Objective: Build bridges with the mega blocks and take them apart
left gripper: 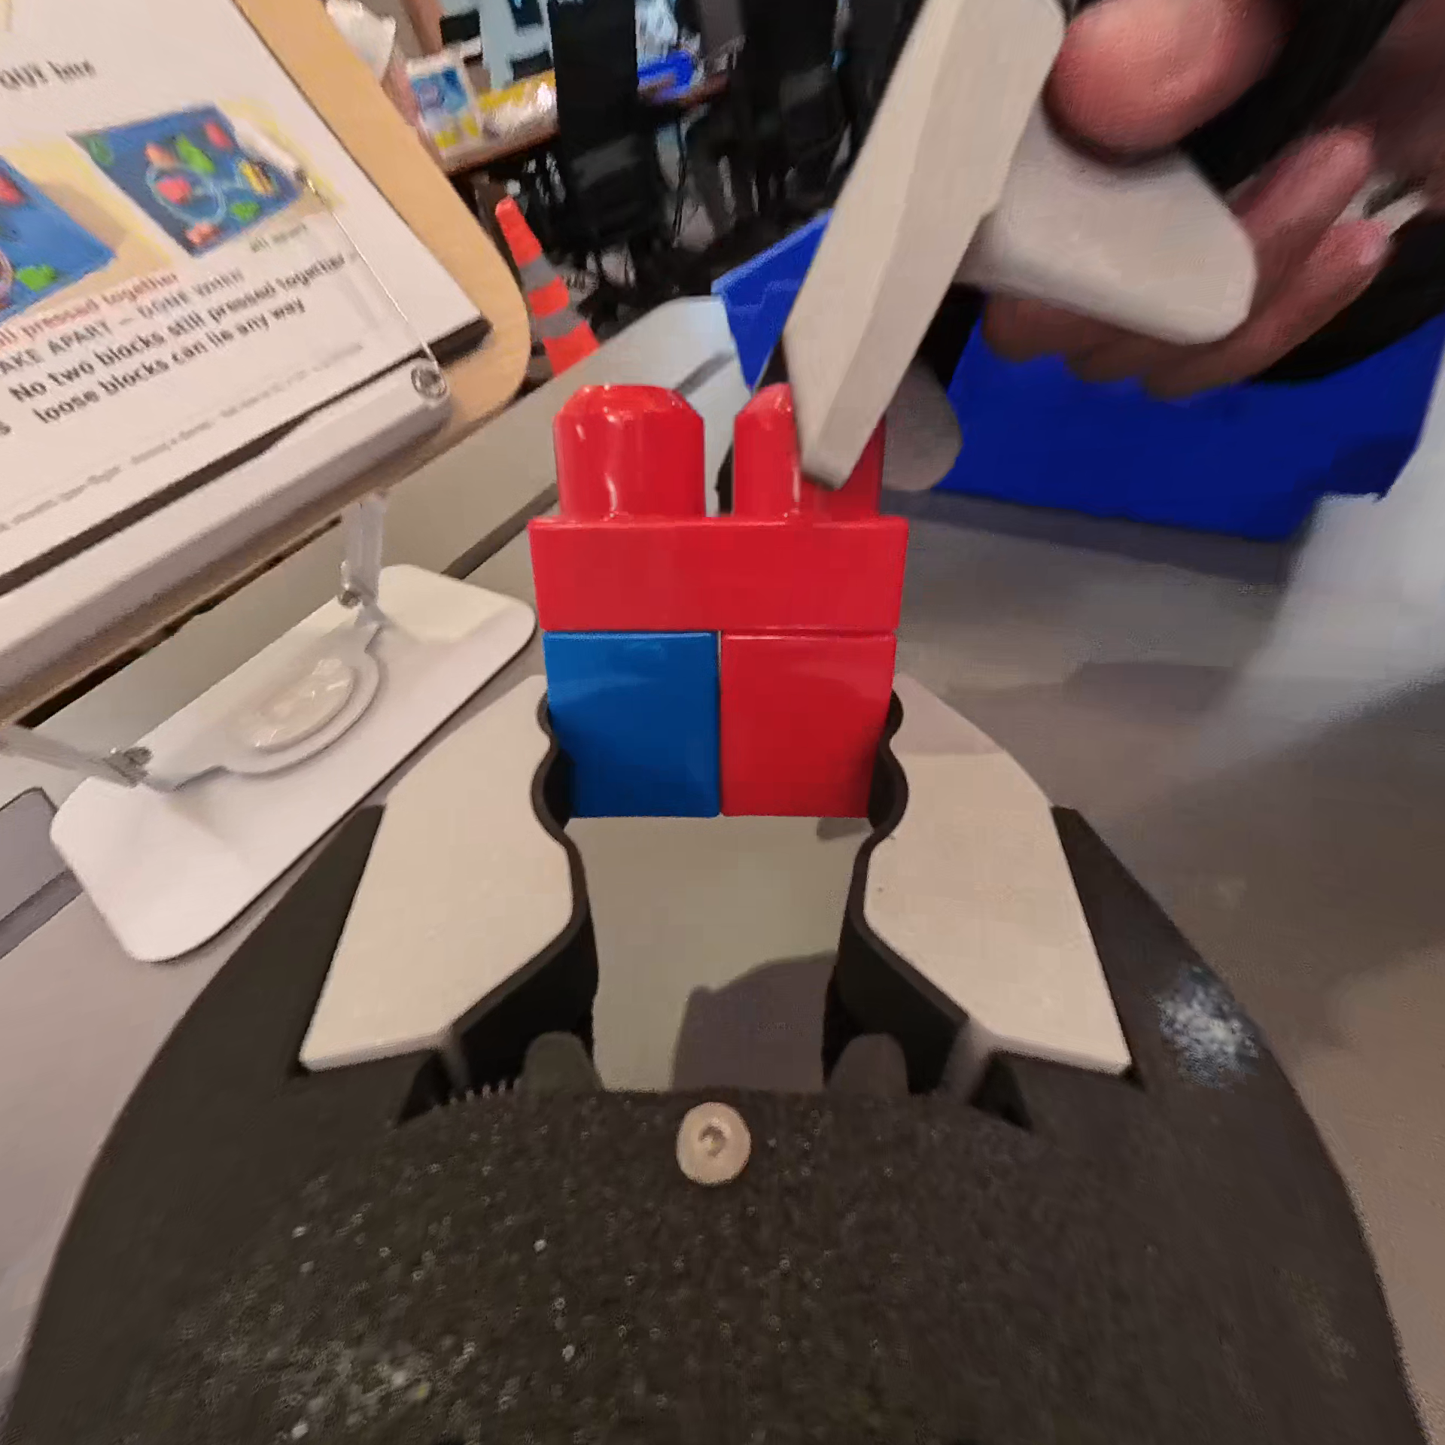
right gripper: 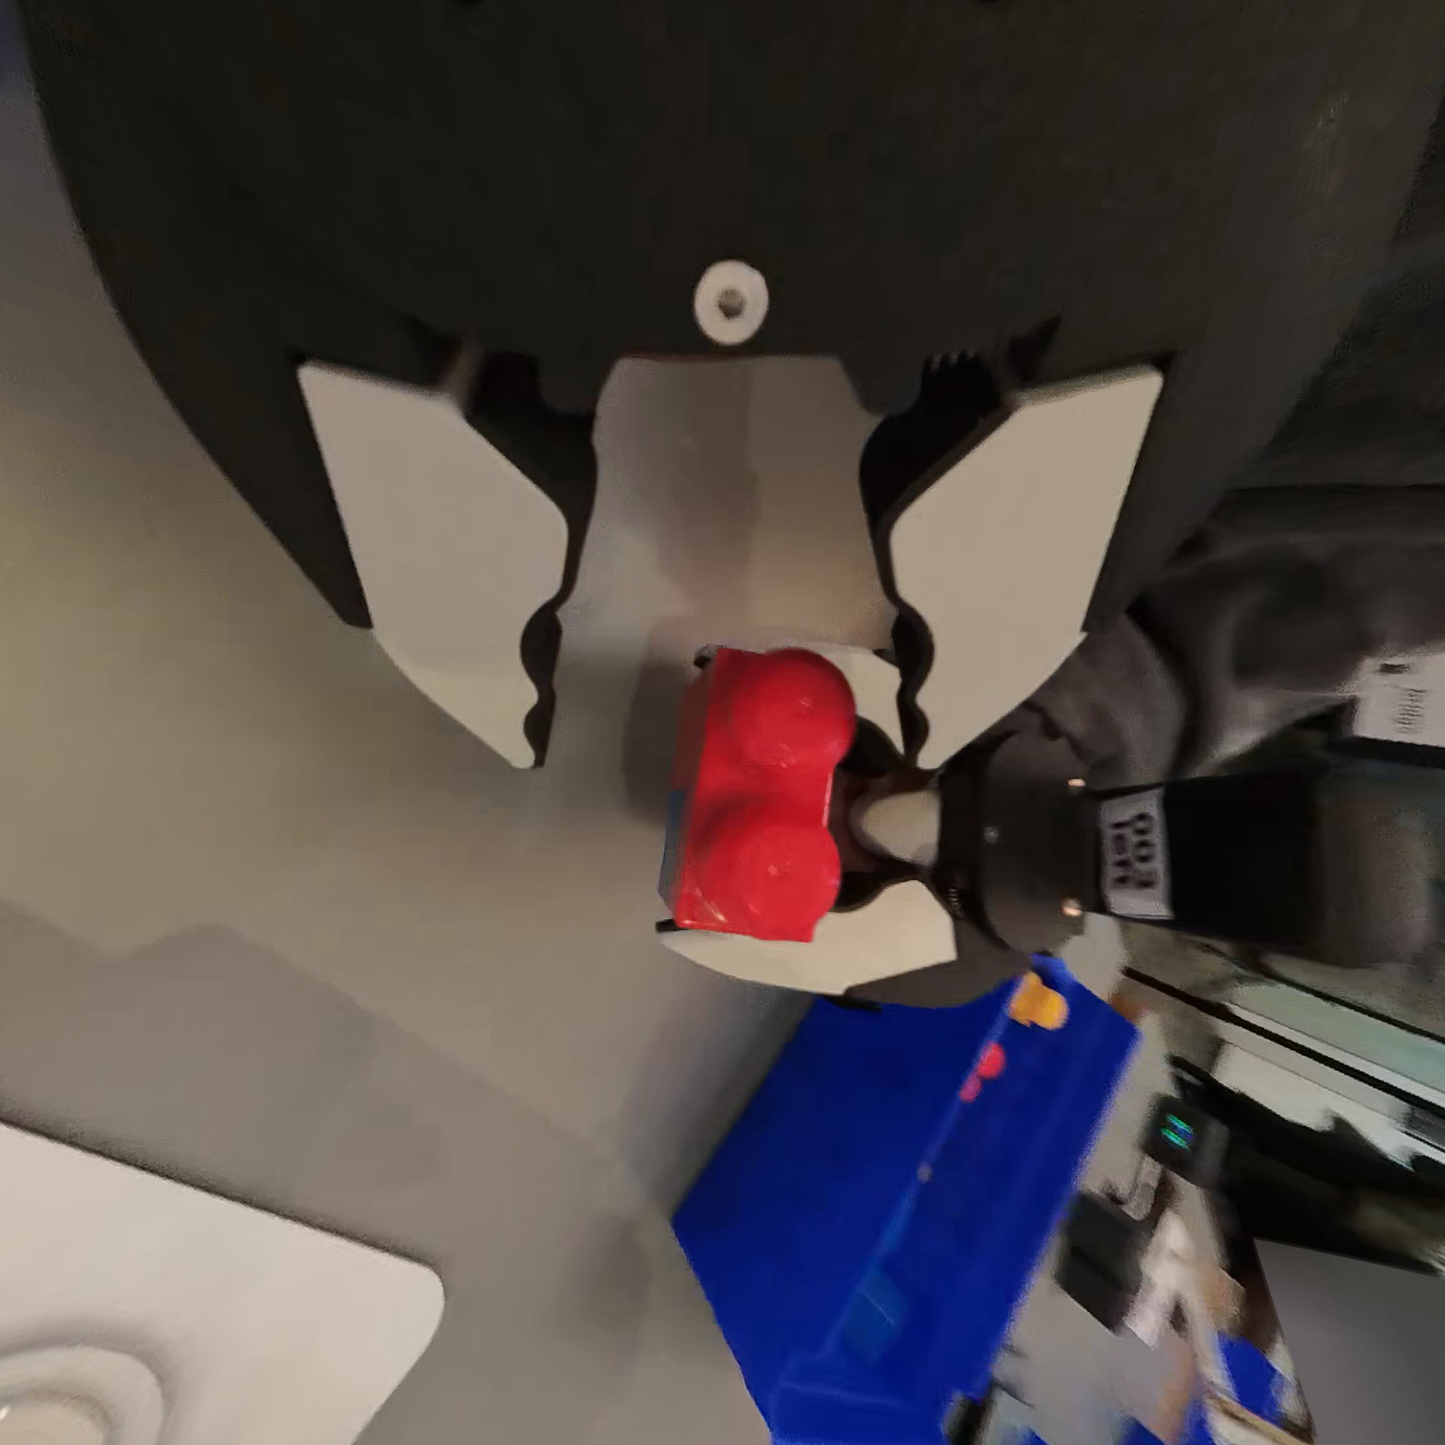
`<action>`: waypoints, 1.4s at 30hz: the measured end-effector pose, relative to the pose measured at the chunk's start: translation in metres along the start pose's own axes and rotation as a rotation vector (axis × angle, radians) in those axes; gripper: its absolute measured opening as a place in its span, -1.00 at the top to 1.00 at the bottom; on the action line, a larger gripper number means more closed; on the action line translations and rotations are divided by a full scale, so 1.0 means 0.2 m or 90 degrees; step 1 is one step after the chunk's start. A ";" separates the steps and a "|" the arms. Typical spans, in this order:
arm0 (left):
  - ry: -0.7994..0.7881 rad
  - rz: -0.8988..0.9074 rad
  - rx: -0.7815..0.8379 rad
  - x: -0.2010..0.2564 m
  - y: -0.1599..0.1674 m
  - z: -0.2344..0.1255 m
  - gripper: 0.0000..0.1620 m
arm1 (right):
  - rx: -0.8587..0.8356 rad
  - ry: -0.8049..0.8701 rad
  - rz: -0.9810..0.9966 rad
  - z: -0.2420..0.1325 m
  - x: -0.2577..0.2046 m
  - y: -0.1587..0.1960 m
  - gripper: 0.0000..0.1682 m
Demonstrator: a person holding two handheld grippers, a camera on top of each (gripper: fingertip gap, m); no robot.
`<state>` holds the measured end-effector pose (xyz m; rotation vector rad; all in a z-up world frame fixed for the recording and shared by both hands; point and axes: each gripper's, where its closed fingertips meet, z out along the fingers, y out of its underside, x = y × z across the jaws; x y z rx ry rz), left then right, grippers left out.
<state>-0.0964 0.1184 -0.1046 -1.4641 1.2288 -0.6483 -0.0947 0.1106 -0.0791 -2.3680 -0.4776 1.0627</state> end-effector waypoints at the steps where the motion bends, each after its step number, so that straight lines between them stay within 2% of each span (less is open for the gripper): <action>1: -0.006 0.011 -0.019 0.00 0.02 0.01 0.08 | -0.024 0.024 -0.013 0.03 0.01 0.02 0.01; 4: -0.012 0.034 -0.050 0.03 0.06 0.03 0.08 | -0.079 0.100 -0.046 0.11 0.05 0.07 0.29; 7: -0.020 0.045 -0.058 0.05 0.07 0.04 0.08 | -0.079 0.112 -0.056 0.12 0.05 0.07 0.53; 10: 0.012 0.001 -0.046 0.09 0.05 0.03 0.07 | -0.076 0.127 -0.089 0.06 0.05 0.07 0.54; 11: 0.033 -0.023 -0.041 0.11 0.04 0.02 0.01 | -0.065 0.148 -0.110 0.01 0.06 0.05 0.54; 12: 0.043 -0.048 -0.034 0.11 0.03 0.01 -0.05 | -0.054 0.161 -0.138 -0.06 0.06 0.04 0.54; 14: 0.057 -0.105 -0.020 0.09 0.02 -0.01 -0.03 | -0.040 0.184 -0.197 -0.23 0.04 0.02 0.55; 19: 0.096 -0.250 0.008 0.01 0.01 -0.04 0.11 | -0.061 0.321 -0.310 -0.84 0.17 0.06 0.55; 22: 0.120 -0.304 0.041 -0.02 -0.02 -0.06 0.17 | -0.147 0.310 -0.382 -1.11 0.31 0.21 0.54; 25: 0.128 -0.323 0.062 -0.03 -0.03 -0.06 0.19 | -0.262 0.280 -0.404 -1.28 0.57 0.43 0.54; 28: 0.128 -0.320 0.071 -0.04 -0.02 -0.05 0.22 | -0.318 0.244 -0.401 -1.30 0.78 0.60 0.54; 32: 0.131 -0.313 0.086 -0.04 -0.03 -0.05 0.26 | -0.432 0.253 -0.450 -1.27 0.97 0.74 0.54; 37: 0.100 -0.266 0.181 -0.06 -0.16 -0.14 0.48 | -0.488 0.234 -0.515 -1.20 1.02 0.78 0.54; 40: 0.101 -0.277 0.197 -0.06 -0.18 -0.16 0.48 | -0.542 0.252 -0.539 -1.21 1.09 0.81 0.54; 42: 0.091 -0.277 0.198 -0.07 -0.18 -0.16 0.48 | -0.540 0.254 -0.565 -1.20 1.11 0.80 0.54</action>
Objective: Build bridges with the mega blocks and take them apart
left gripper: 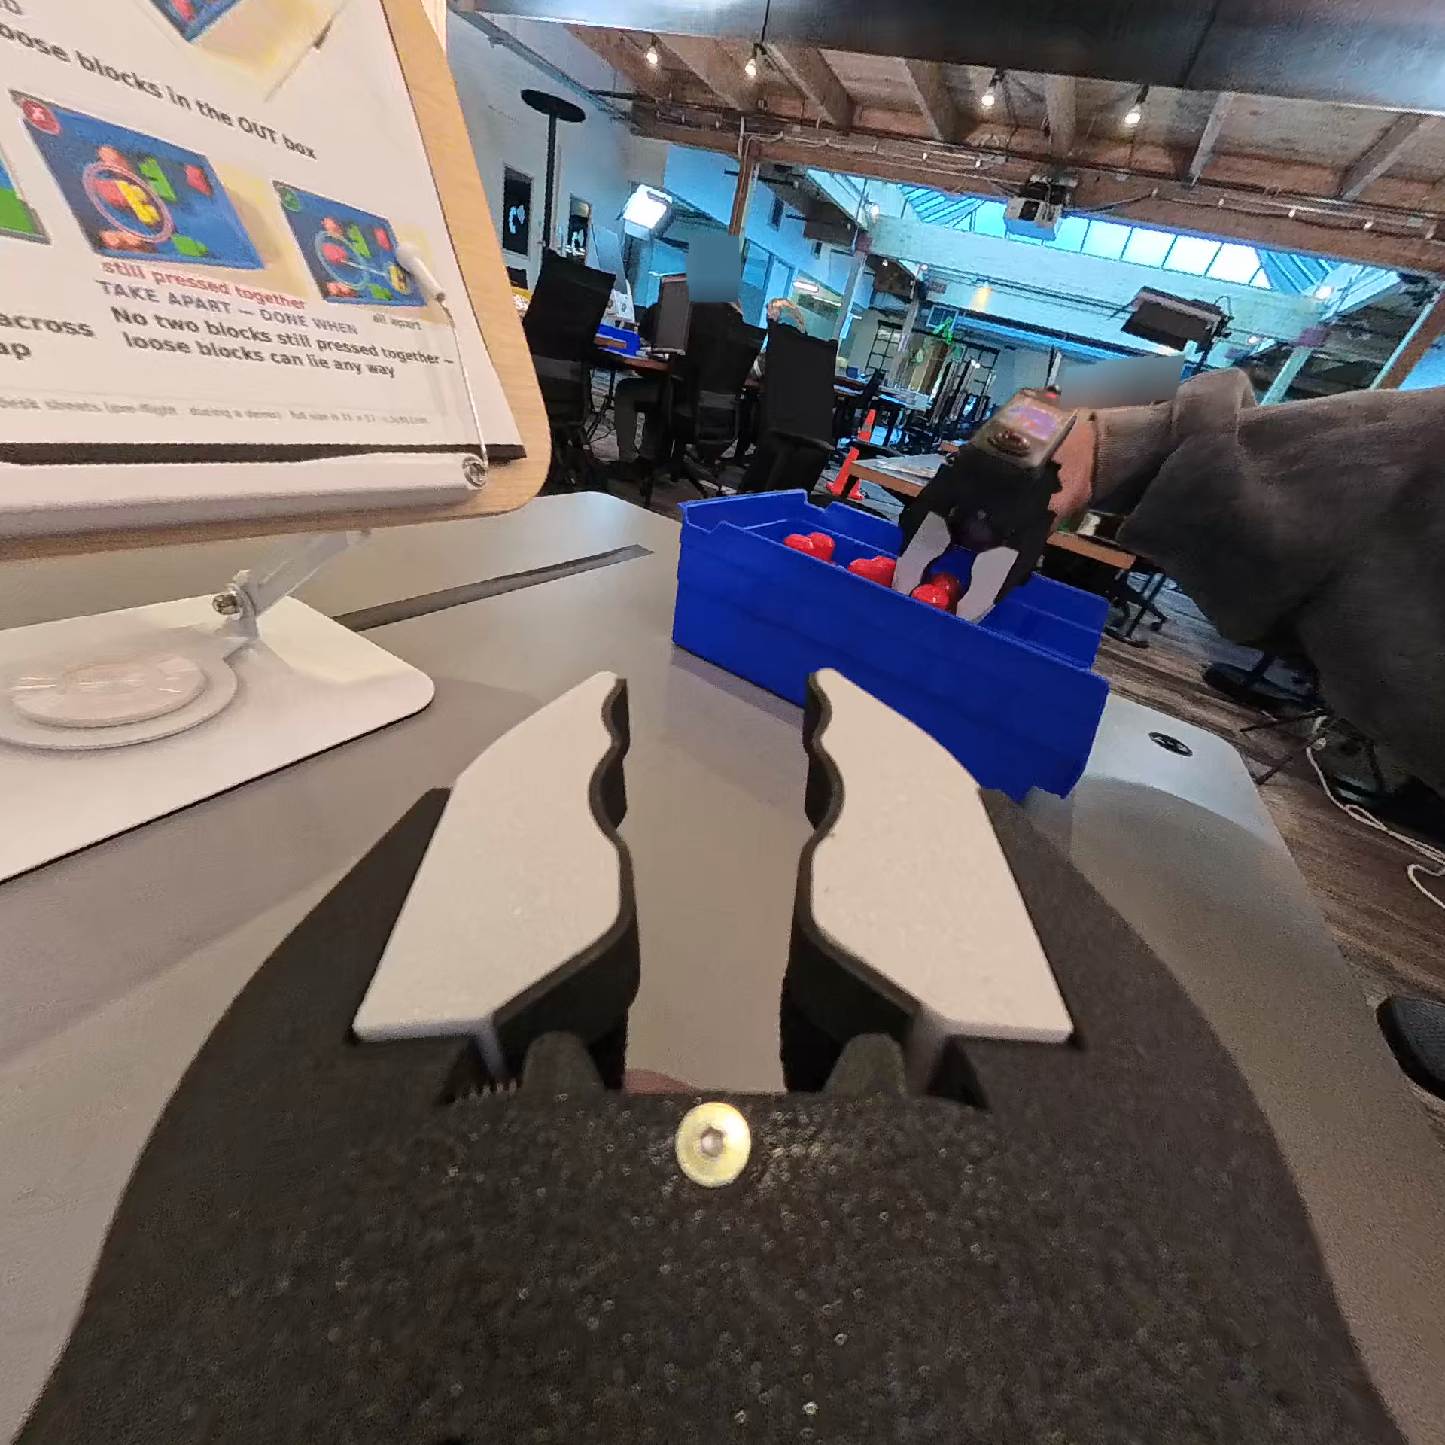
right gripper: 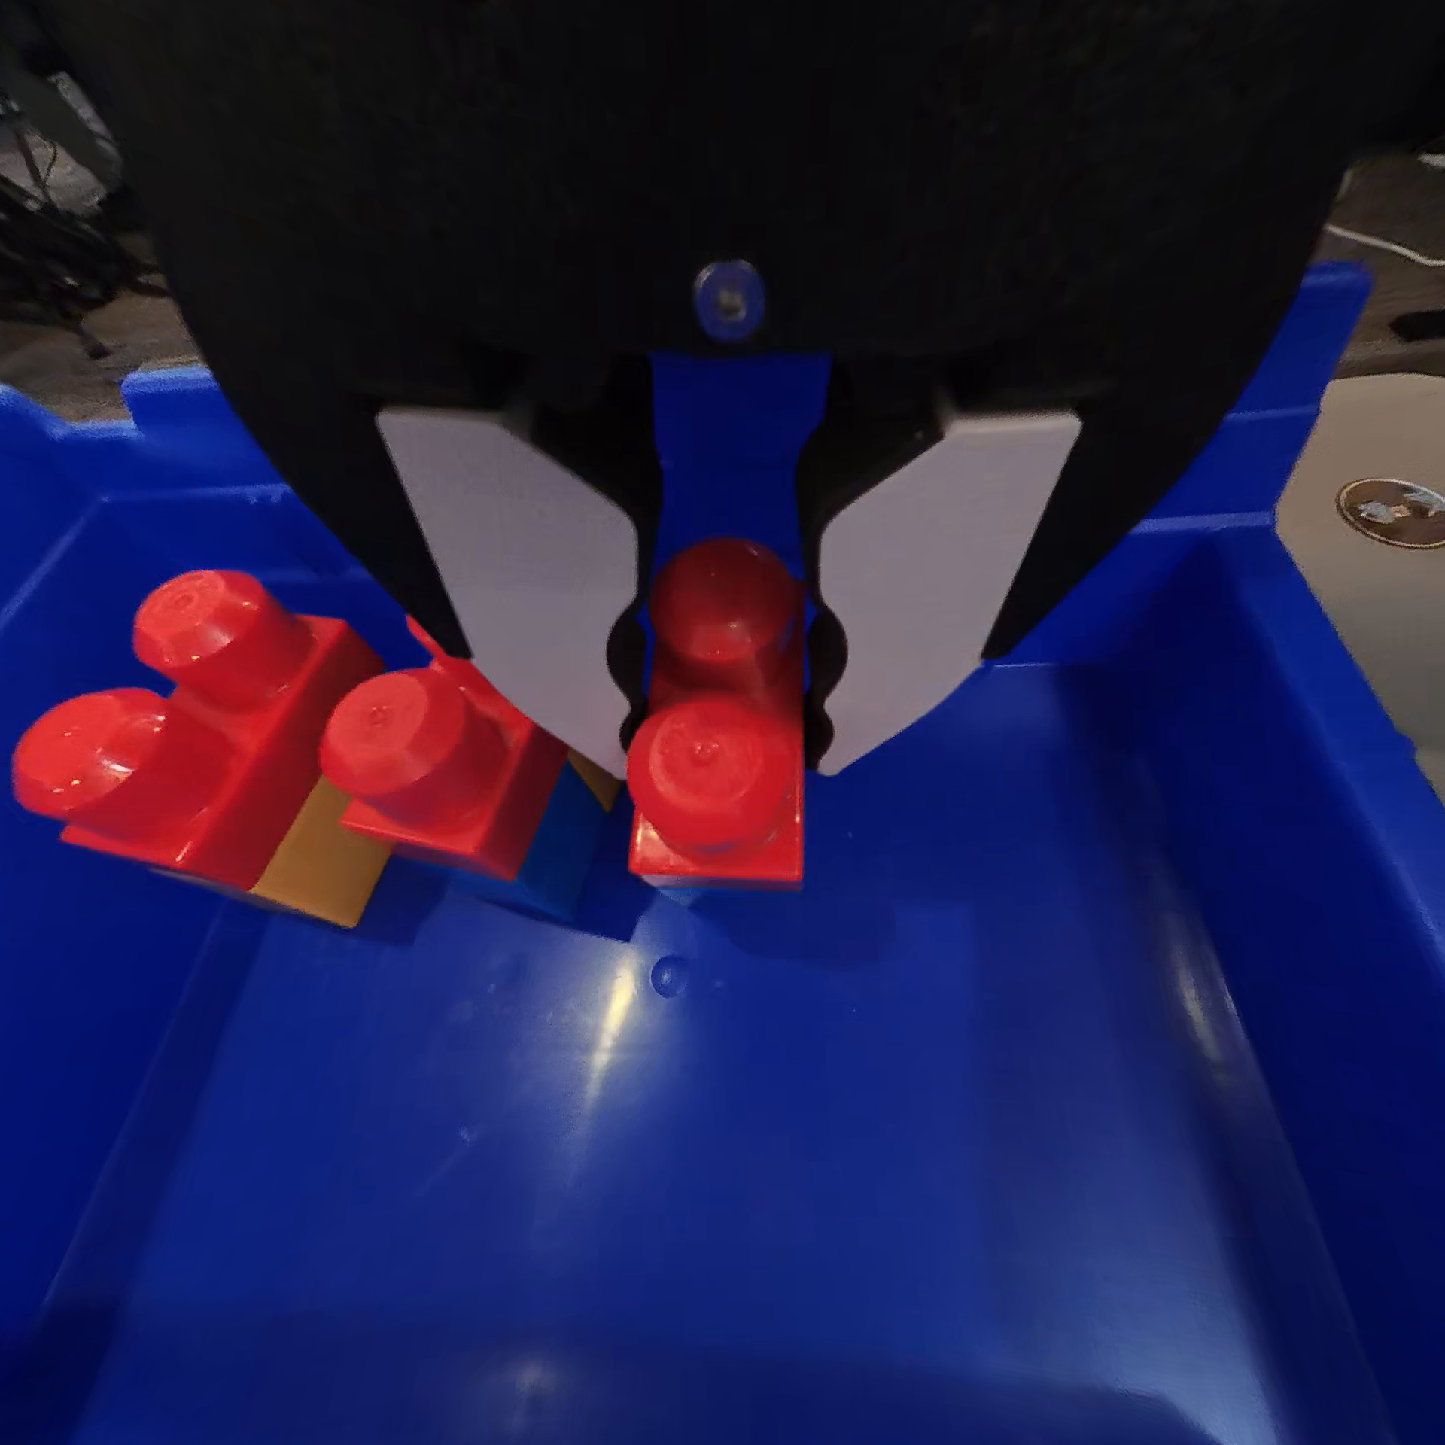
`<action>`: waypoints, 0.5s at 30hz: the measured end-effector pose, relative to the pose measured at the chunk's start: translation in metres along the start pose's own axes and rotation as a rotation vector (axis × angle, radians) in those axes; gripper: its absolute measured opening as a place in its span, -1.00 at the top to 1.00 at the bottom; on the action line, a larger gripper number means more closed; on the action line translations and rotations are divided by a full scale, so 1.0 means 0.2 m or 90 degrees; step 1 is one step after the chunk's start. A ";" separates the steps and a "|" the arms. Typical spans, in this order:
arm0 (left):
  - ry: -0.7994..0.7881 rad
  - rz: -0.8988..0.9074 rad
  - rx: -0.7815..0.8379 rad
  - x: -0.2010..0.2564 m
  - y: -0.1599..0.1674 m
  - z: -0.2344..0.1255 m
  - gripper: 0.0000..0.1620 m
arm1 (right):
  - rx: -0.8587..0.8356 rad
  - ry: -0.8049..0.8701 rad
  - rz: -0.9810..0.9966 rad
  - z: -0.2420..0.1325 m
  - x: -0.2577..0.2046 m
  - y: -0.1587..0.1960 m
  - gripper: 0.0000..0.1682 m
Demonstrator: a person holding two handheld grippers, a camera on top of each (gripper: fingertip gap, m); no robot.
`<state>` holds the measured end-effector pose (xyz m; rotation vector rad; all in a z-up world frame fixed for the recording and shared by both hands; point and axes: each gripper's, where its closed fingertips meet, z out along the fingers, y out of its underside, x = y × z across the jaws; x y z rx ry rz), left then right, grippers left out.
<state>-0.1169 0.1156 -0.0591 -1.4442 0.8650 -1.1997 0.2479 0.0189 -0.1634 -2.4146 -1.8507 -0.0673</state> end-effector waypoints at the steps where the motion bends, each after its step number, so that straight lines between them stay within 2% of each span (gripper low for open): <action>1: -0.001 0.002 0.001 0.00 0.00 0.00 0.48 | 0.006 0.001 -0.004 0.00 0.00 0.00 0.54; 6: -0.001 -0.004 -0.012 -0.01 0.02 0.00 0.45 | -0.010 0.014 -0.004 0.03 0.01 0.02 0.48; 8: -0.002 -0.003 -0.020 -0.01 0.03 0.01 0.43 | -0.024 0.015 -0.002 0.02 0.00 0.03 0.52; 10: -0.008 -0.004 -0.038 -0.02 0.06 0.01 0.39 | -0.034 0.013 0.009 -0.03 -0.01 0.04 0.47; 13: -0.026 -0.010 -0.083 -0.04 0.12 0.03 0.36 | -0.045 0.035 0.046 -0.17 -0.02 0.06 0.36; 15: -0.037 -0.010 -0.118 -0.04 0.17 0.04 0.34 | -0.011 0.119 0.085 -0.36 0.04 0.01 0.30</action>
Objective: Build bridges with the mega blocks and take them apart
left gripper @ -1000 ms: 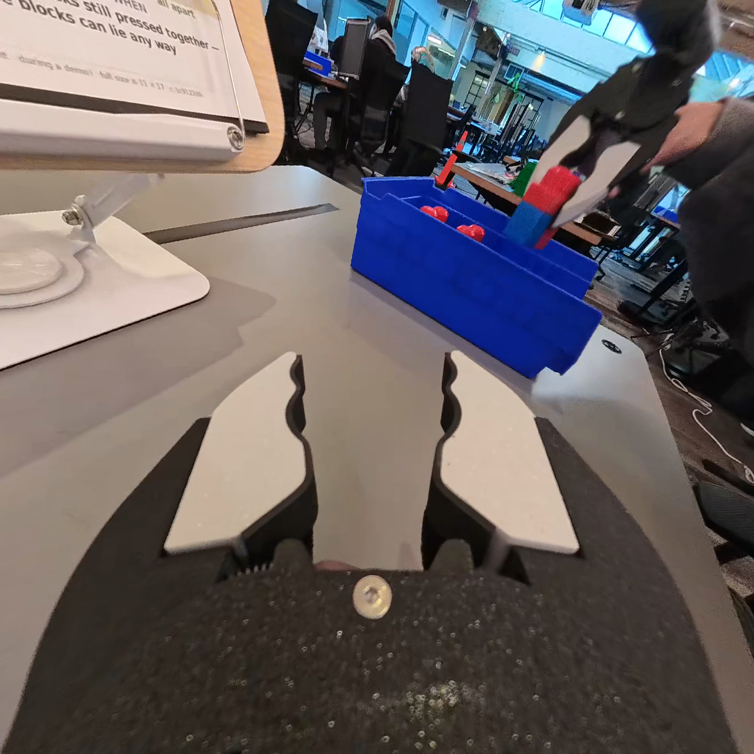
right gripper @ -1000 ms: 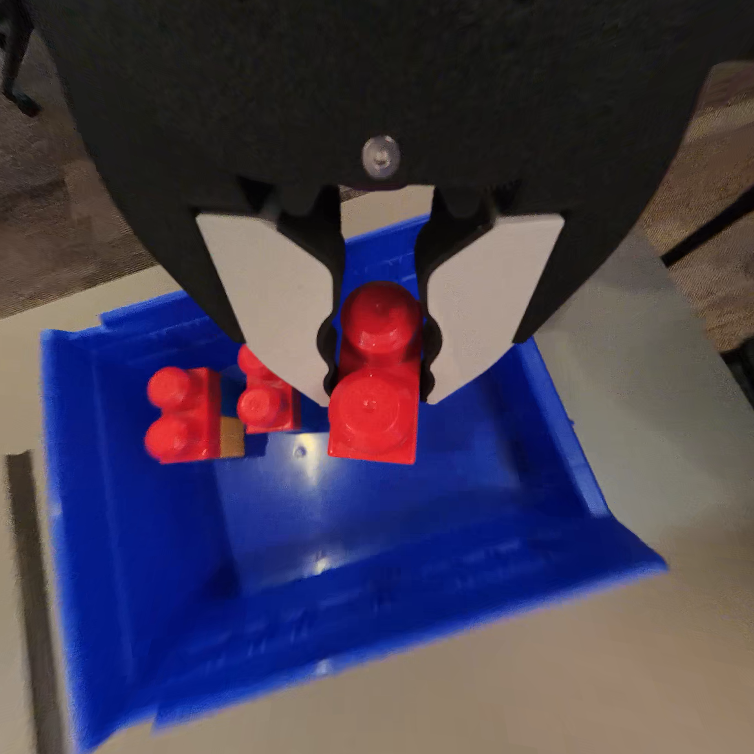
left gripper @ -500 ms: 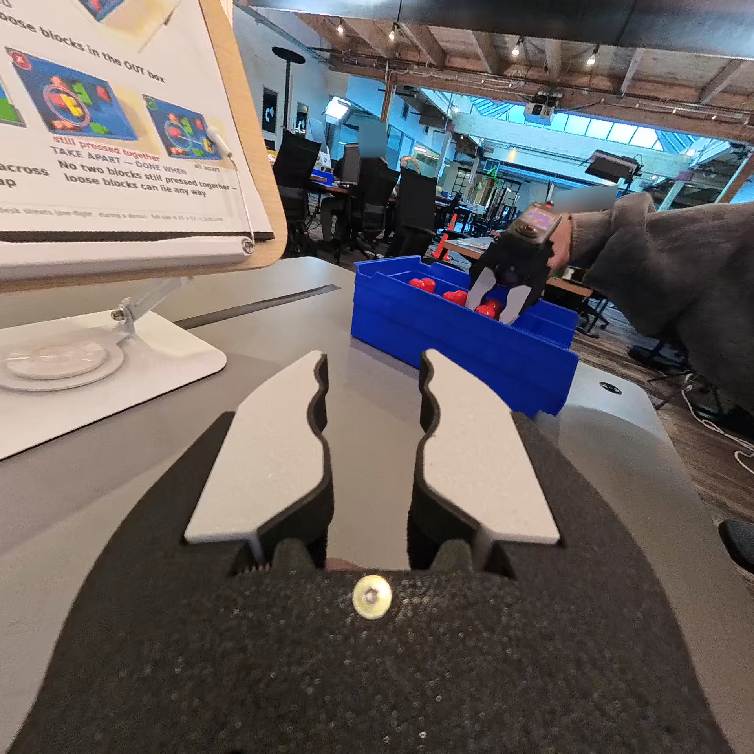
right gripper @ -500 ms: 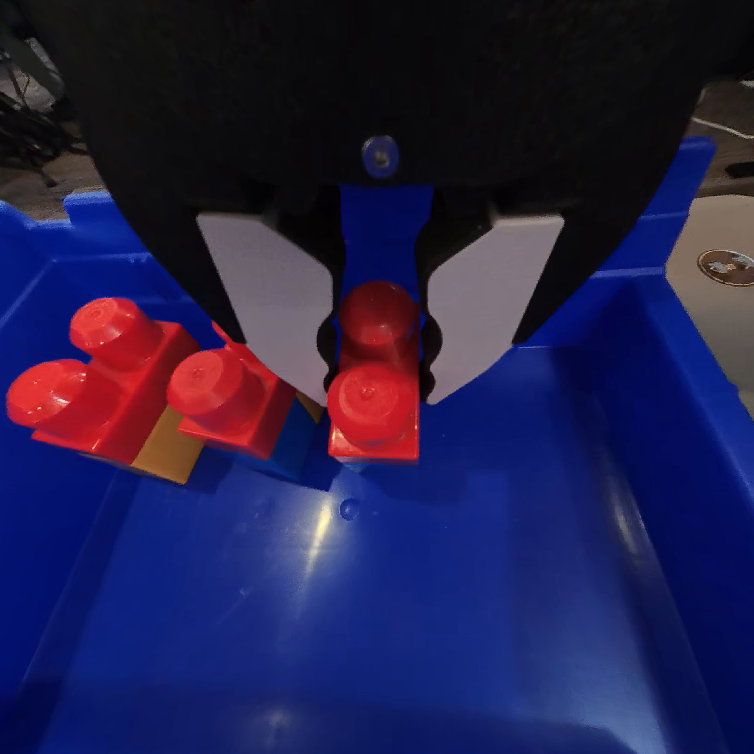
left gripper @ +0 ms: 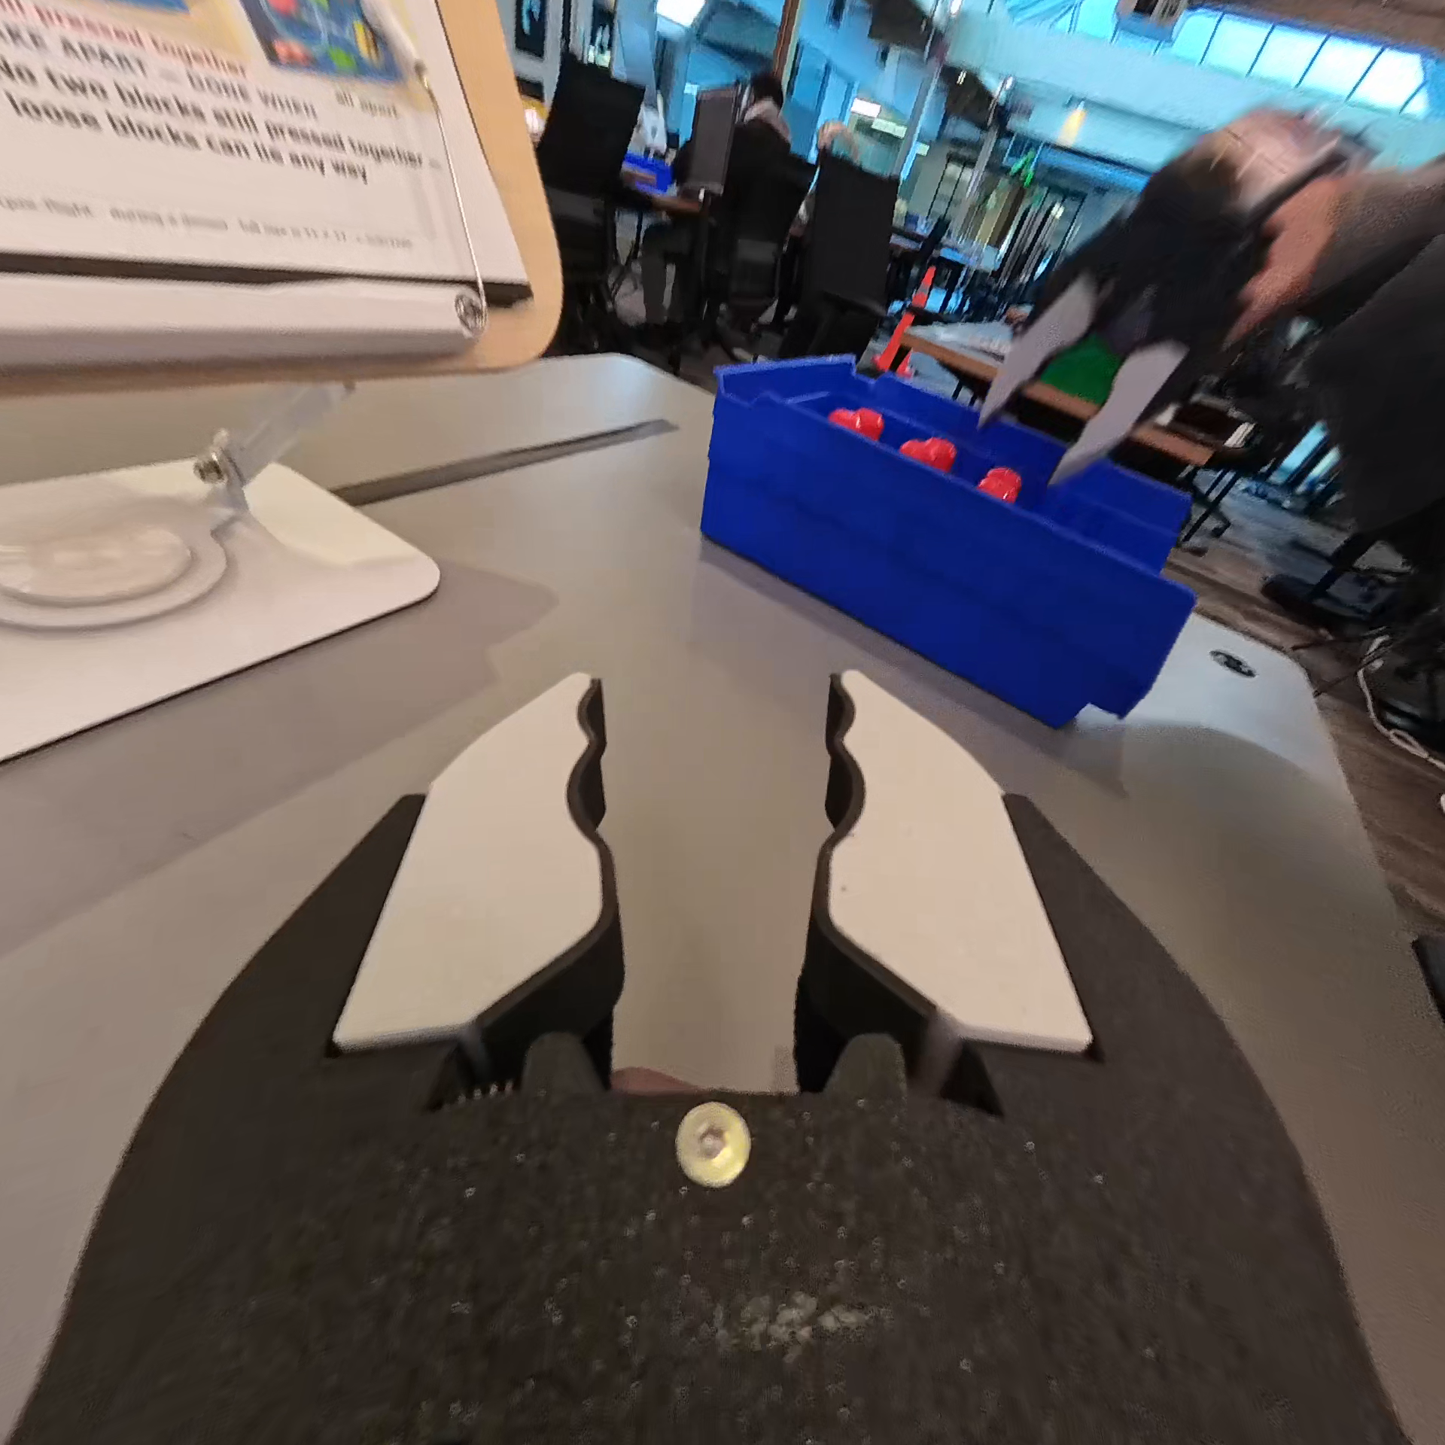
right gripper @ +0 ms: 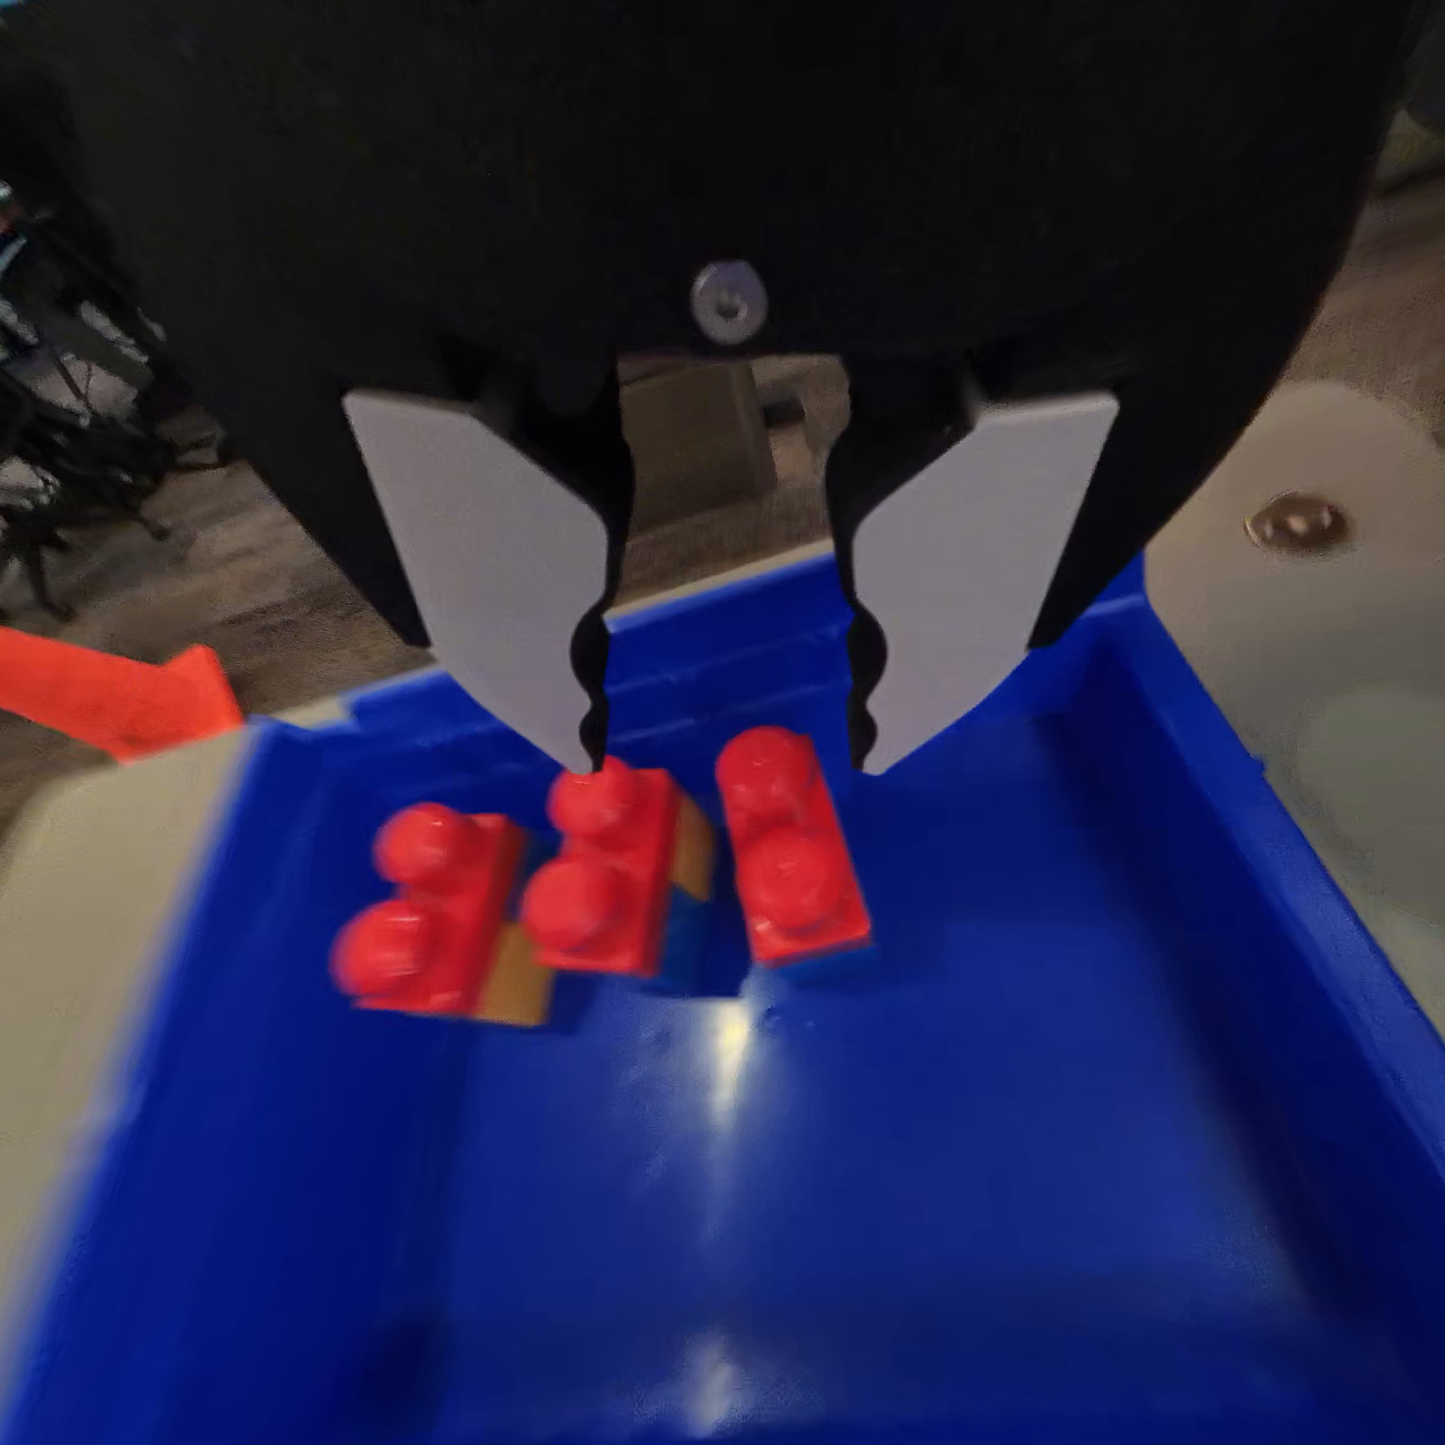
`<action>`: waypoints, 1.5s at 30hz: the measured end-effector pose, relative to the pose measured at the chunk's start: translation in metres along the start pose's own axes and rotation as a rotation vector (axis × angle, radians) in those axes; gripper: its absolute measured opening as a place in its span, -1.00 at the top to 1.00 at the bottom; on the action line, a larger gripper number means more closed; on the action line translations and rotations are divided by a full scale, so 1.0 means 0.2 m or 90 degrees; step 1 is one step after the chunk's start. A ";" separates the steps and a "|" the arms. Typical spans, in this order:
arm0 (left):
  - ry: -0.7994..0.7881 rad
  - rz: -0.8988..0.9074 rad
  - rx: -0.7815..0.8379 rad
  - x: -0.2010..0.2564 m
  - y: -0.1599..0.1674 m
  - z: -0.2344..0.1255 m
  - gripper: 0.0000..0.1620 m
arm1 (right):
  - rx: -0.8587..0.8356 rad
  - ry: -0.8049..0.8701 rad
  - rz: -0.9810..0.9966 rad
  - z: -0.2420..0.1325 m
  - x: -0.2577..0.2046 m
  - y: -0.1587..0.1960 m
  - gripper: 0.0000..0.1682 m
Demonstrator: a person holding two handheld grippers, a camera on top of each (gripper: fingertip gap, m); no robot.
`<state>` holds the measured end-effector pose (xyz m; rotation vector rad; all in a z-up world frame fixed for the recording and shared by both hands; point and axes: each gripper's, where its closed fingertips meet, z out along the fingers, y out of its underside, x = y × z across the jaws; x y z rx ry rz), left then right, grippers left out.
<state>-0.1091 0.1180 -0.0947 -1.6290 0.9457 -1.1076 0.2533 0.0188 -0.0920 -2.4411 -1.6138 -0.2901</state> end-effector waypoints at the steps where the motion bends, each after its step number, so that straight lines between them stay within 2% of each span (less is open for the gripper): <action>1: -0.011 0.000 -0.019 0.00 0.03 0.01 0.34 | 0.044 0.039 0.042 -0.11 0.04 -0.06 0.28; 3: -0.030 -0.003 -0.060 0.00 0.08 0.02 0.34 | 0.184 0.105 0.153 -0.33 0.10 -0.23 0.20; 5: -0.049 -0.011 -0.101 0.03 0.14 0.03 0.34 | 0.423 0.131 0.268 -0.53 0.09 -0.48 0.19; 7: -0.036 -0.034 -0.128 0.13 0.18 0.00 0.32 | 0.658 0.126 0.354 -0.66 0.00 -0.71 0.19; 8: -0.024 -0.047 -0.140 0.19 0.21 -0.02 0.29 | 0.729 0.130 0.375 -0.67 -0.07 -0.80 0.19; 11: 0.004 -0.069 -0.164 0.38 0.28 -0.17 0.27 | 0.832 0.126 0.398 -0.56 -0.32 -1.11 0.13; 13: 0.014 -0.079 -0.160 0.50 0.31 -0.29 0.26 | 0.854 0.088 0.410 -0.43 -0.50 -1.31 0.14; 16: -0.013 -0.105 -0.147 0.58 0.33 -0.48 0.22 | 0.814 0.051 0.392 -0.21 -0.72 -1.52 0.13; 20: -0.091 -0.146 -0.139 0.56 0.34 -0.73 0.17 | 0.802 0.049 0.397 -0.07 -0.79 -1.61 0.21; 22: -0.166 -0.111 -0.160 0.49 0.33 -0.88 0.18 | 0.817 0.037 0.401 -0.07 -0.79 -1.62 0.22; 25: -0.313 -0.007 -0.232 0.24 0.26 -1.17 0.19 | 0.824 0.052 0.405 -0.07 -0.74 -1.58 0.29; 29: -0.408 0.065 -0.415 -0.15 0.23 -1.45 0.21 | 0.836 0.002 0.432 -0.06 -0.72 -1.57 0.33; 32: -0.404 0.076 -0.539 -0.40 0.29 -1.49 0.22 | 0.838 -0.007 0.428 -0.06 -0.73 -1.57 0.36; 36: -0.383 0.047 -0.631 -0.60 0.42 -1.45 0.26 | 0.844 0.004 0.407 -0.07 -0.75 -1.58 0.39; 39: -0.380 0.028 -0.671 -0.69 0.51 -1.45 0.34 | 0.844 0.006 0.392 -0.08 -0.76 -1.58 0.40; 41: -0.367 0.008 -0.694 -0.70 0.56 -1.45 0.50 | 0.845 0.009 0.383 -0.08 -0.77 -1.59 0.42; 45: -0.372 0.017 -0.693 -0.68 0.53 -1.47 0.50 | 0.845 0.007 0.386 -0.08 -0.77 -1.58 0.44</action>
